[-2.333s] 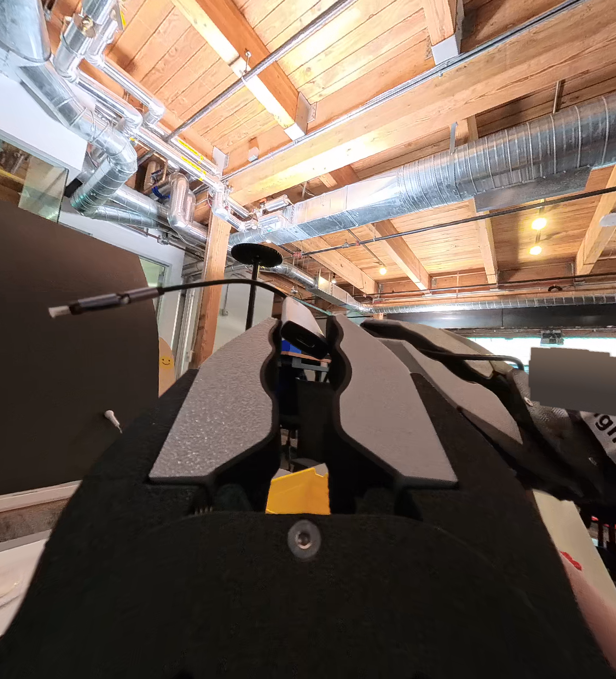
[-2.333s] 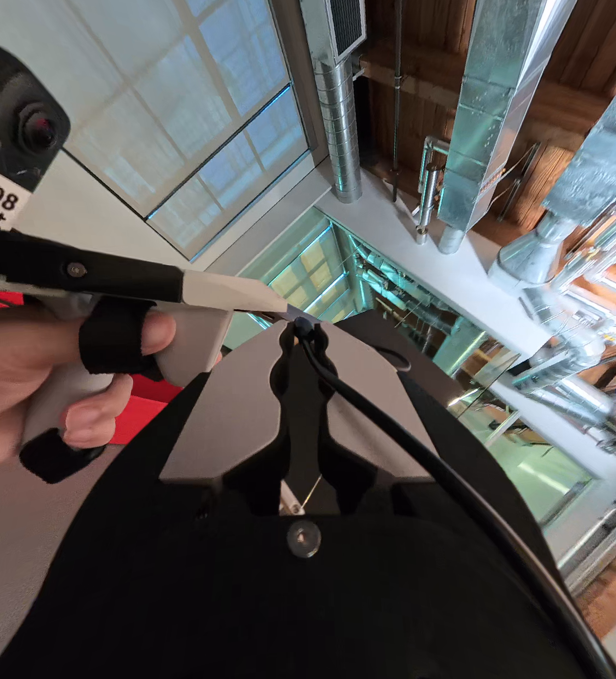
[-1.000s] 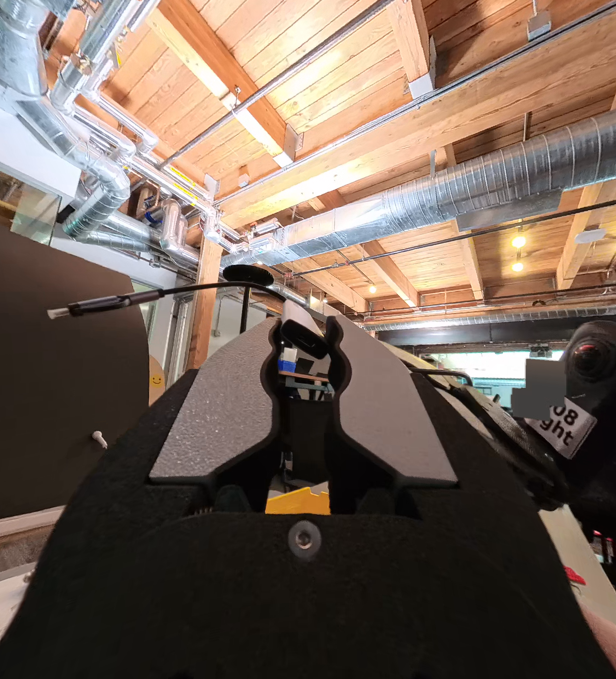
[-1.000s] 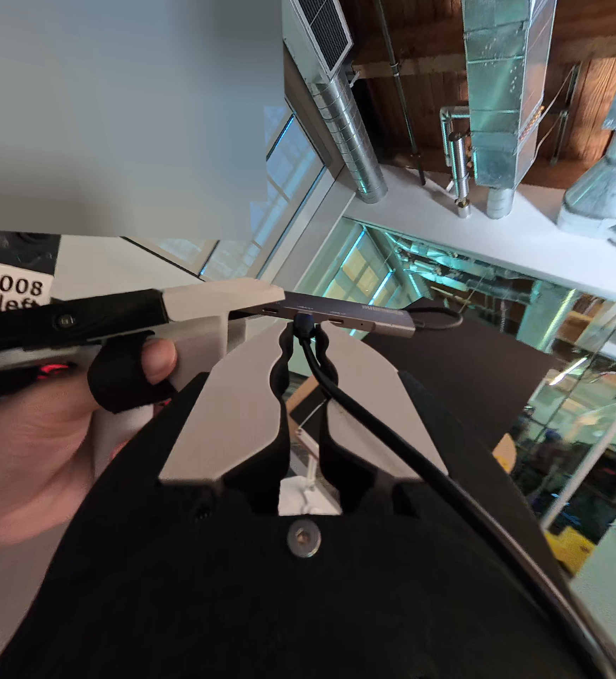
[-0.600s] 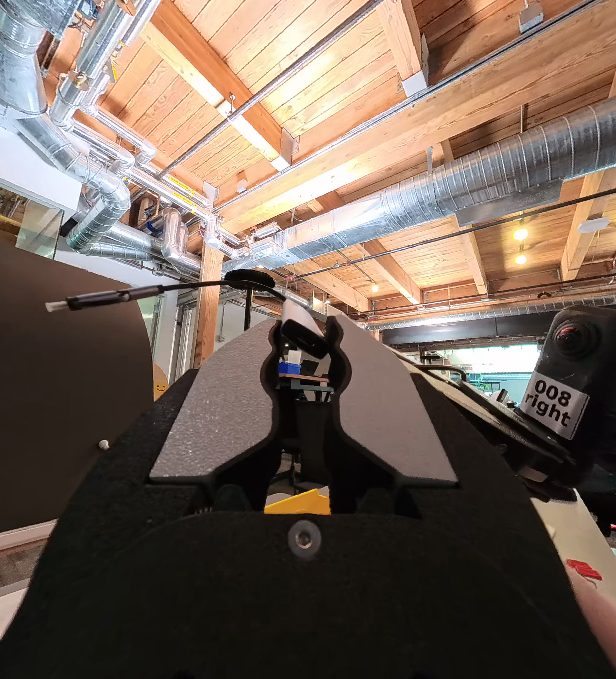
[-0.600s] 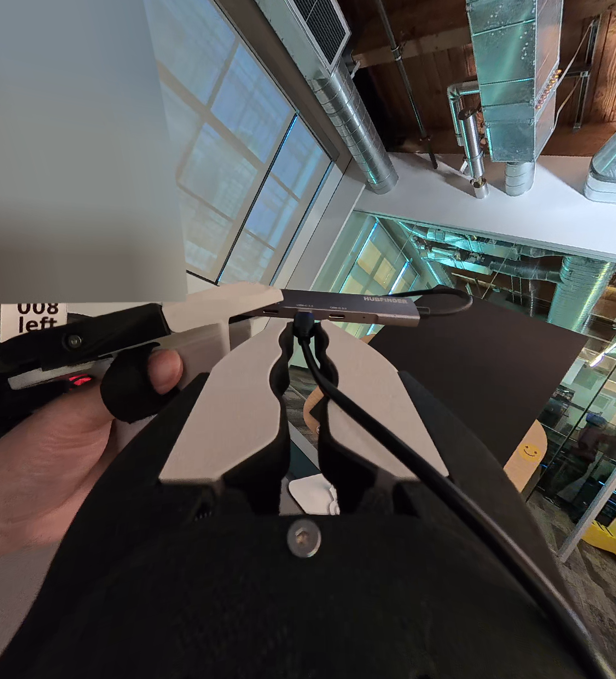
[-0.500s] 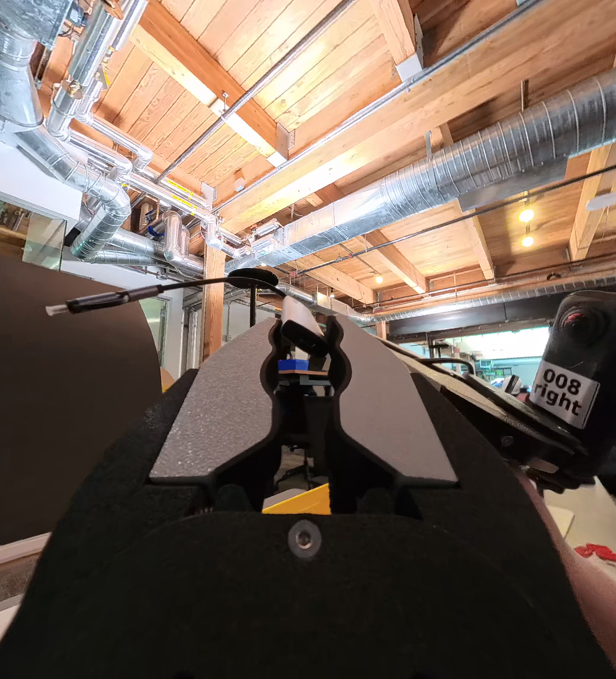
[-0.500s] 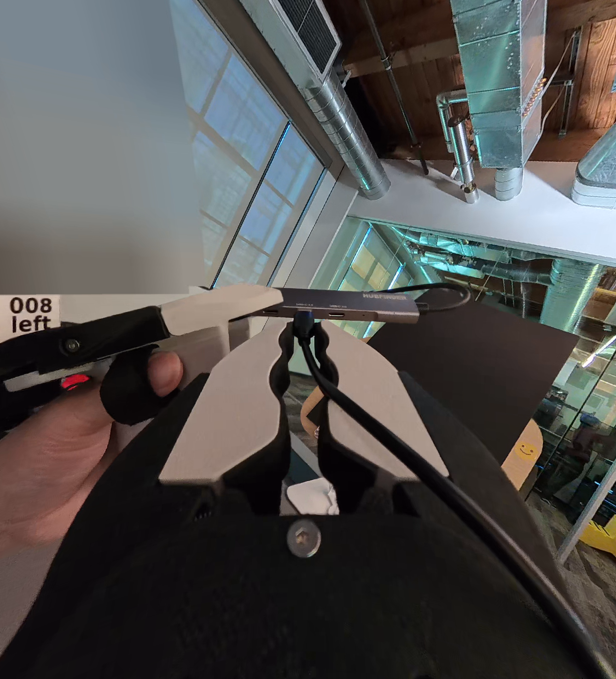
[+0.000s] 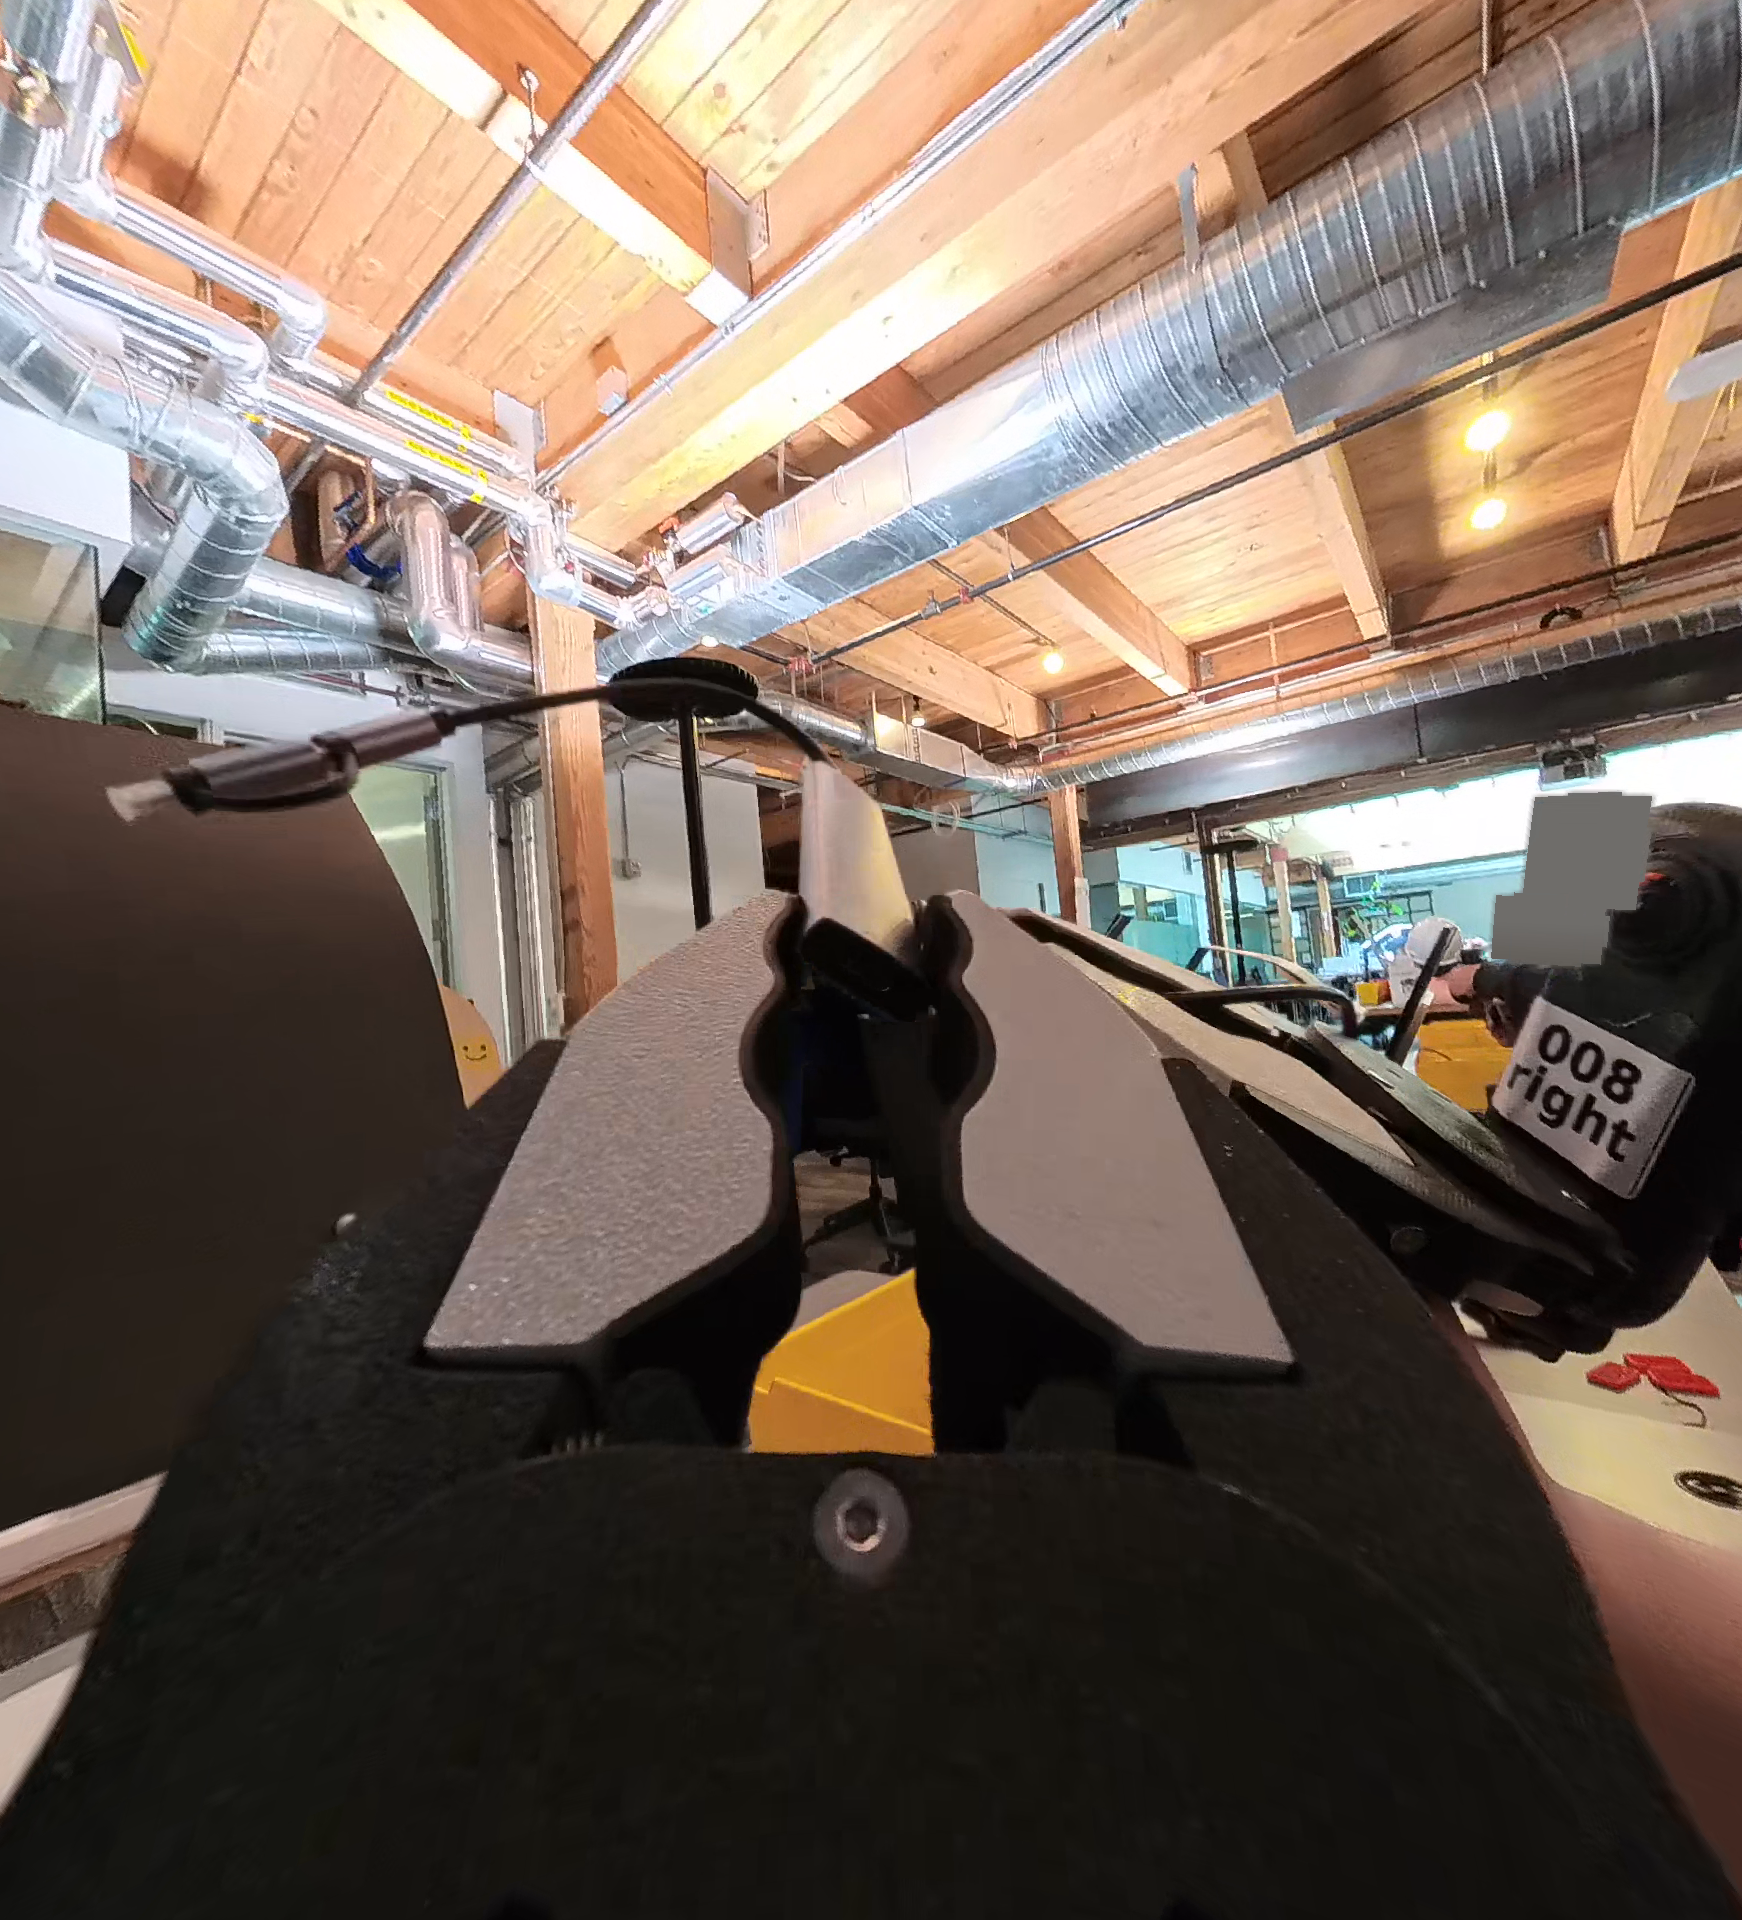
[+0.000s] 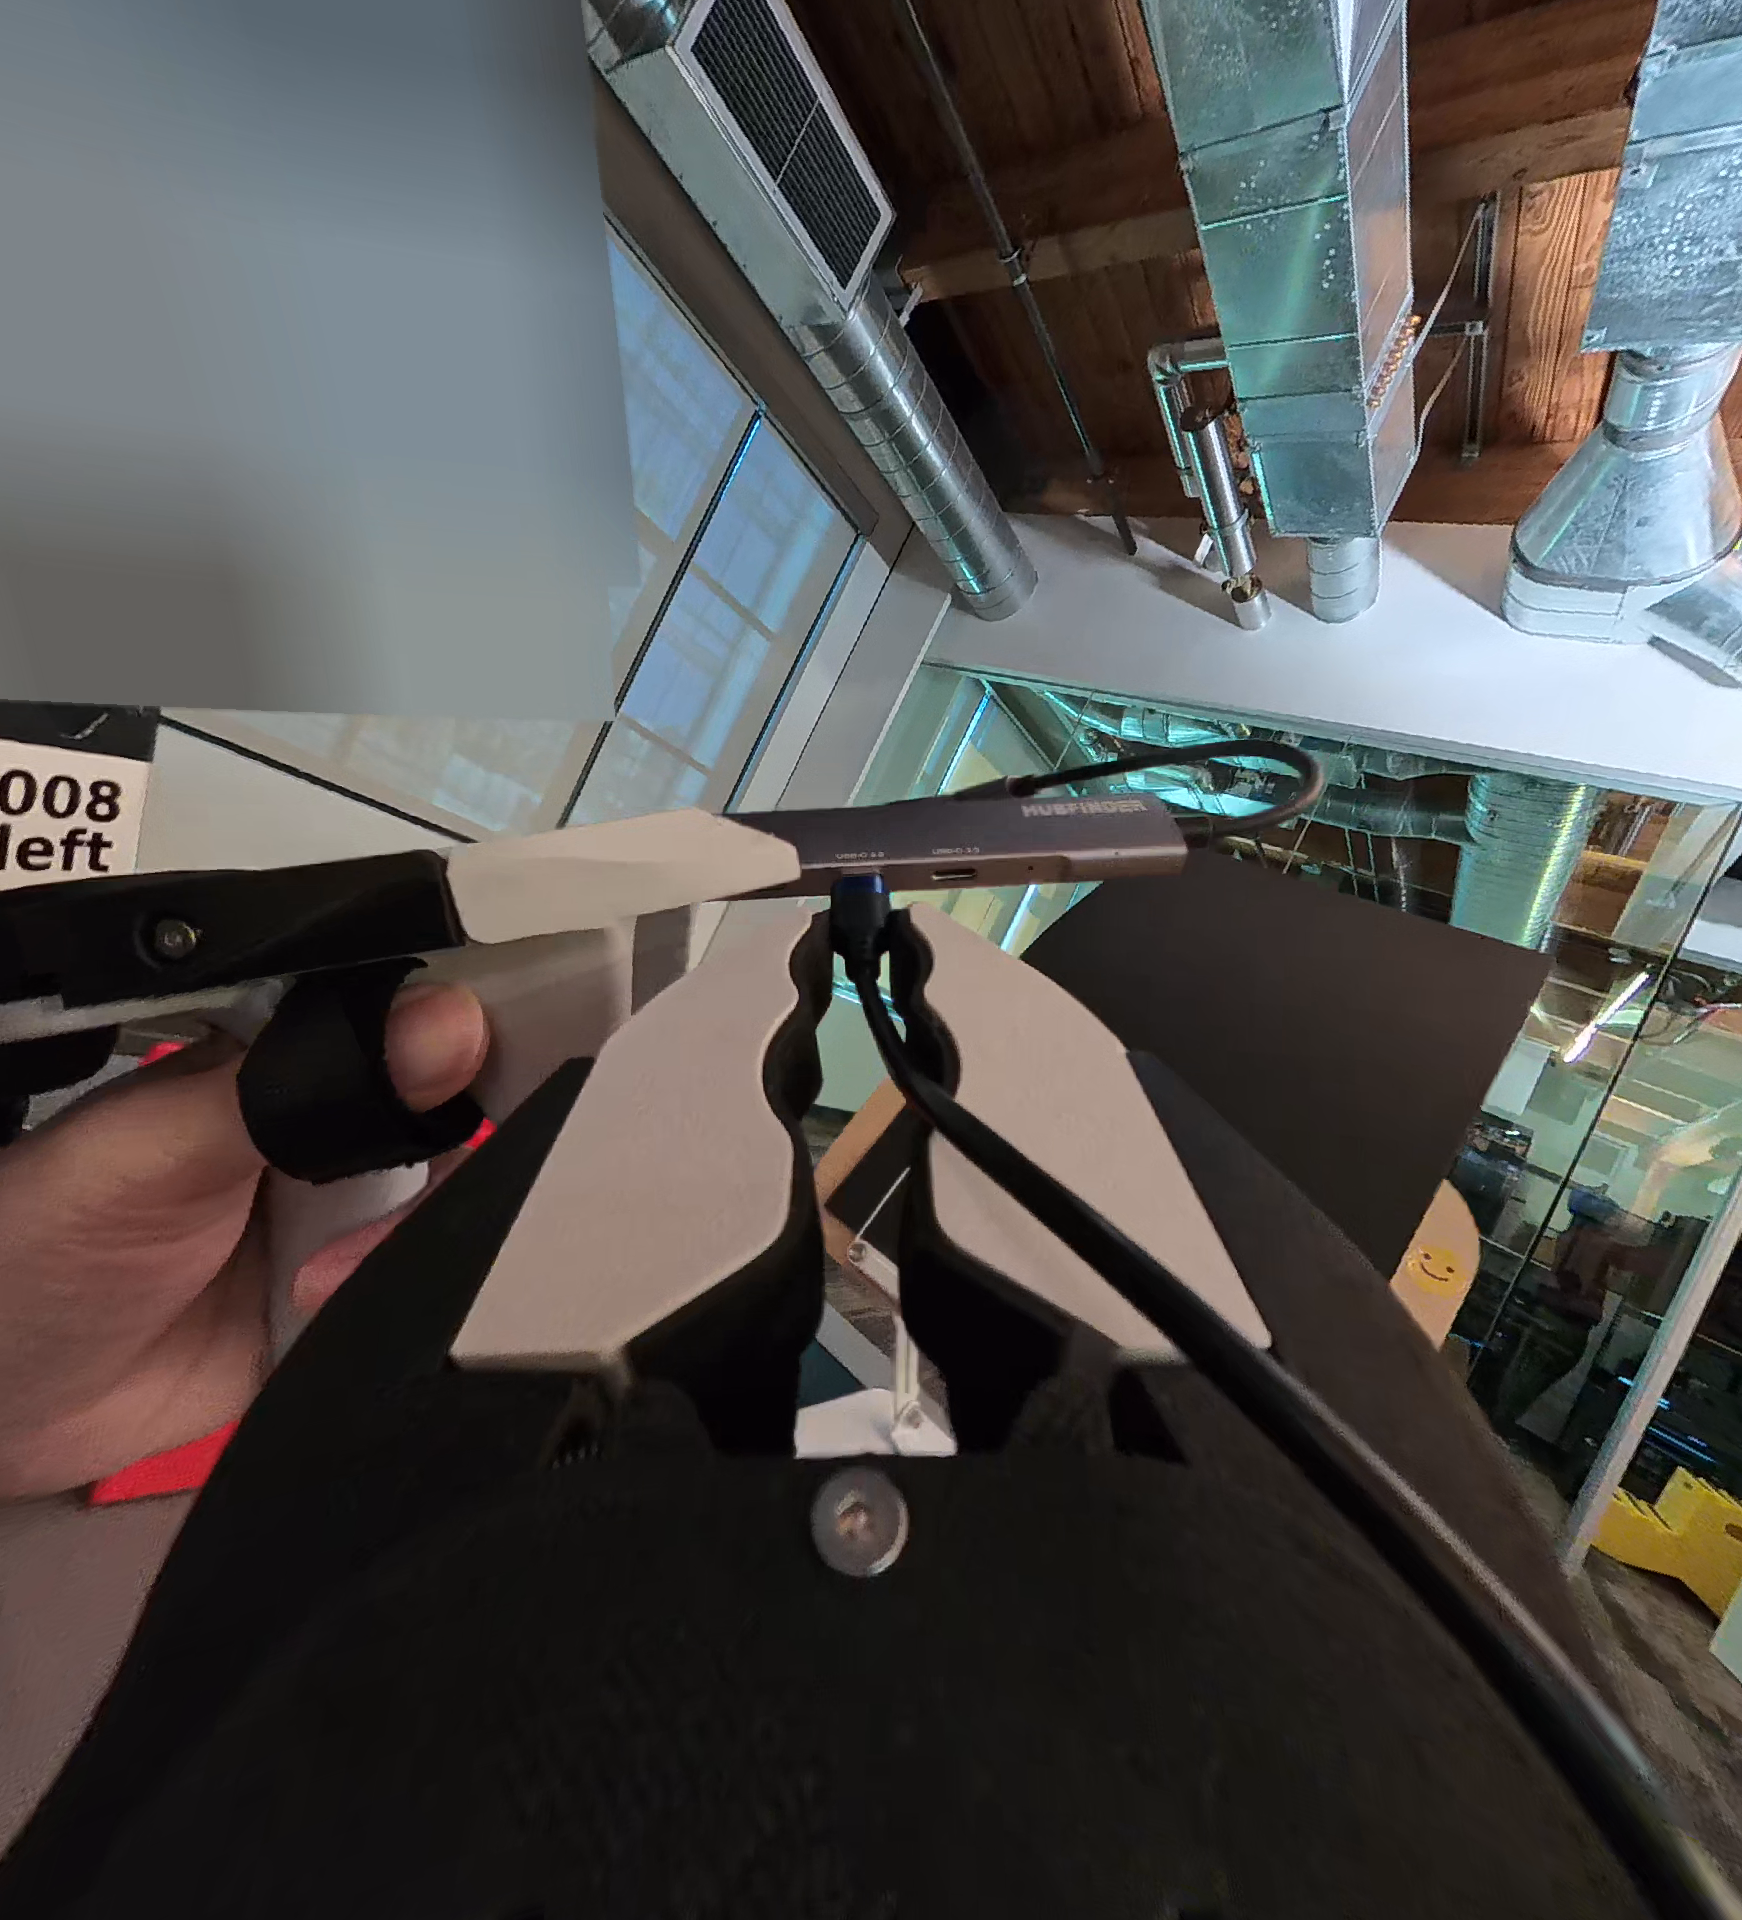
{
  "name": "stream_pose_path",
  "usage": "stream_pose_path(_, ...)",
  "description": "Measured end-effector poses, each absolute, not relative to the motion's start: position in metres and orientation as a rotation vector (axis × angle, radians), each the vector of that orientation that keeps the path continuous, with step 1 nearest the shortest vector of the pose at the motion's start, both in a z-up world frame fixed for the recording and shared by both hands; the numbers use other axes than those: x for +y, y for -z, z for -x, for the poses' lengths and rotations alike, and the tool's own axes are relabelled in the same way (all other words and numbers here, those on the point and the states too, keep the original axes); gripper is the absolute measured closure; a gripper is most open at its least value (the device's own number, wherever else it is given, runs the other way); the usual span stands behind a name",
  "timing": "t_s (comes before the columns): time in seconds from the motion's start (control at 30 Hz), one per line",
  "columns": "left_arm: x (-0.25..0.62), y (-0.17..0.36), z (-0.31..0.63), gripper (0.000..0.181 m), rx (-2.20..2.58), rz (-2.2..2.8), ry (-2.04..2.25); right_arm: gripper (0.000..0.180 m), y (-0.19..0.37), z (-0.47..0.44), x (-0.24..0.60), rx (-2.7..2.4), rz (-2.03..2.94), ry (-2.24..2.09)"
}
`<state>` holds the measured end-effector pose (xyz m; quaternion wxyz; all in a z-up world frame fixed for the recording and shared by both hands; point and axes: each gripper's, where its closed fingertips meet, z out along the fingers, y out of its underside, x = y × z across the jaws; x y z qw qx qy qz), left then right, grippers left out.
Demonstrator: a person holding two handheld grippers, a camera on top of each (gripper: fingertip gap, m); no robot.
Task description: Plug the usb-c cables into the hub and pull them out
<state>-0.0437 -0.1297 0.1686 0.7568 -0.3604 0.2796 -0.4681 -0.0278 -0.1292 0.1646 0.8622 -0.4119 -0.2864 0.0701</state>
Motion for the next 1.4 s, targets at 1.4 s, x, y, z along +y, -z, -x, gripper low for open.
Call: stream_pose_path(1.4,-0.129,-0.17,0.047,0.157,0.741,0.678,0.662,0.169,-0.17,0.033,-0.129,-0.66,0.912,-0.182)
